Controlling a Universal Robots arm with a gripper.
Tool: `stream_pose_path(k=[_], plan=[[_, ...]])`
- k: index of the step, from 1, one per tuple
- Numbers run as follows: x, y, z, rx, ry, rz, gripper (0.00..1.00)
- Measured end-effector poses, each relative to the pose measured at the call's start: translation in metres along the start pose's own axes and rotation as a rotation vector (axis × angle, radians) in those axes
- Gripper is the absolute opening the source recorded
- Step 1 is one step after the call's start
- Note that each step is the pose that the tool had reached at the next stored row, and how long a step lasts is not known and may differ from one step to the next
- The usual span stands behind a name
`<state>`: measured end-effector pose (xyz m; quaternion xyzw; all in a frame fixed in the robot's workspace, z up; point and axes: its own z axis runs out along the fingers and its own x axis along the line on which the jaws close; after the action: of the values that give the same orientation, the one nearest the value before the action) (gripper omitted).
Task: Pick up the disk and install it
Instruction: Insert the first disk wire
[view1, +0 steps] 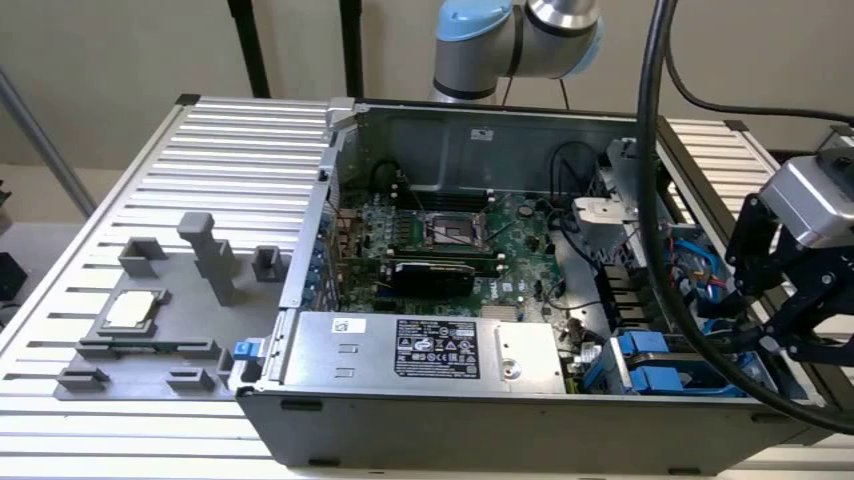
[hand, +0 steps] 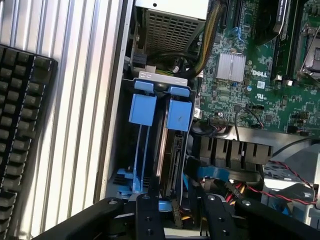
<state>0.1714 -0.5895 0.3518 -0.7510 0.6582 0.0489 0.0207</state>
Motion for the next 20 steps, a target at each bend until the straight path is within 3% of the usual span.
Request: stream_pose_path(k=[6,11,16,20], plan=[[0.0003,-0.0010,0.0015,0.0130,-0.0059,-0.030,1.00],[0.0006,-0.0010,0.0033,0.0245,-0.0166,-0.047,1.00],[0.0008,-0.0011,0.0050,0.0318,-0.0226,-0.059,1.00],[0.0009,-0.0011,0.0052,0.0340,-0.0267,-0.065,1.00]])
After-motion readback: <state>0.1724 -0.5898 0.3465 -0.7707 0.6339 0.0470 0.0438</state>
